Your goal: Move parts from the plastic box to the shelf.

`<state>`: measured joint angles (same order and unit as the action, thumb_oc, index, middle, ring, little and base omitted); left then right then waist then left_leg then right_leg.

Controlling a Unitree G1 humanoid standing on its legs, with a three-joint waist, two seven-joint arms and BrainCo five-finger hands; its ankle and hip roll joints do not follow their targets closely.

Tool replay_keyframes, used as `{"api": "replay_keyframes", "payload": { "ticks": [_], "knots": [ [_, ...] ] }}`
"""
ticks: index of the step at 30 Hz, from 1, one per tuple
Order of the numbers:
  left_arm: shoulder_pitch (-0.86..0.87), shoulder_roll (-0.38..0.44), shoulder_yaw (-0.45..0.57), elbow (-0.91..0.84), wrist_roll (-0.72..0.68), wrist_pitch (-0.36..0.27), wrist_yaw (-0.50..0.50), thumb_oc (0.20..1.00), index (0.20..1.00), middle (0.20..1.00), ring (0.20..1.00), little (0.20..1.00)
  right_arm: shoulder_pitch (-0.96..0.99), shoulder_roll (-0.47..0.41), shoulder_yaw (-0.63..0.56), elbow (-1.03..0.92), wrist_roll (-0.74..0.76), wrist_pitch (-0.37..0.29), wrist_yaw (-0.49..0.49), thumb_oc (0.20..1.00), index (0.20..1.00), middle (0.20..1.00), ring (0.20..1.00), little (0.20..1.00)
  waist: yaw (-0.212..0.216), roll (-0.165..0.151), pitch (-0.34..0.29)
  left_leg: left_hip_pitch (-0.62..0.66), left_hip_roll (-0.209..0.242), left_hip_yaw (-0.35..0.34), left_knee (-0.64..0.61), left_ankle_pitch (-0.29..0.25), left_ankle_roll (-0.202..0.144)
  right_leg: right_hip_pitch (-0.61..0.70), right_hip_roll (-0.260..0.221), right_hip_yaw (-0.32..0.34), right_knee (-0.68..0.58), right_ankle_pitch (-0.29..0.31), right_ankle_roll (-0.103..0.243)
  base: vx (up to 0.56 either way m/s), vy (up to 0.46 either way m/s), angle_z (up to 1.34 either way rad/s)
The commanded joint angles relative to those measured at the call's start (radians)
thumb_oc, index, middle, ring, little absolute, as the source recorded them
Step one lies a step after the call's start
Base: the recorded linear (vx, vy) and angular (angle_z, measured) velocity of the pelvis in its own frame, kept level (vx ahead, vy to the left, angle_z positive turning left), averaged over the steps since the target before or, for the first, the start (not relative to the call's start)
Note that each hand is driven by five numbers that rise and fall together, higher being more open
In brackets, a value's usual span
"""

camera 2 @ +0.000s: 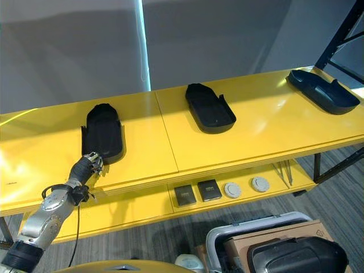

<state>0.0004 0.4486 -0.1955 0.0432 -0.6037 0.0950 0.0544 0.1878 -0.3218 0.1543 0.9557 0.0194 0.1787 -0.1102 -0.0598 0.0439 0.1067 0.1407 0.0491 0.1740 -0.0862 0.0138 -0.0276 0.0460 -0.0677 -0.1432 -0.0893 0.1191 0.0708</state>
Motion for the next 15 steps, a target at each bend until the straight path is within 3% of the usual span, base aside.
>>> {"api": "replay_keyframes", "payload": {
  "ticks": [1, 15],
  "knots": [
    [-0.116, -0.005, 0.066, 0.027, 0.047, -0.081, 0.022, 0.2, 0.2, 0.2, 0.2, 0.2, -0.027, -0.013, 0.037, 0.01, -0.036, 0.009, 0.007, 1.0, 1.0, 1.0, 1.0, 1.0, -0.012, -0.024, 0.01, -0.02, 0.067, 0.034, 0.012, 0.047, -0.036, 0.05, -0.073, -0.001, 0.015, -0.019, 0.085, 0.0, 0.0, 0.0],
    [-0.172, -0.019, 0.058, 0.092, 0.062, -0.101, 0.048, 0.2, 0.2, 0.2, 0.2, 0.2, -0.034, -0.012, 0.042, 0.02, -0.049, 0.008, 0.017, 1.0, 1.0, 1.0, 1.0, 1.0, -0.026, -0.03, 0.005, -0.013, 0.072, 0.045, 0.015, 0.045, -0.036, 0.054, -0.069, 0.01, 0.016, -0.023, 0.082, 0.0, -0.005, -0.03]
  ]
}}
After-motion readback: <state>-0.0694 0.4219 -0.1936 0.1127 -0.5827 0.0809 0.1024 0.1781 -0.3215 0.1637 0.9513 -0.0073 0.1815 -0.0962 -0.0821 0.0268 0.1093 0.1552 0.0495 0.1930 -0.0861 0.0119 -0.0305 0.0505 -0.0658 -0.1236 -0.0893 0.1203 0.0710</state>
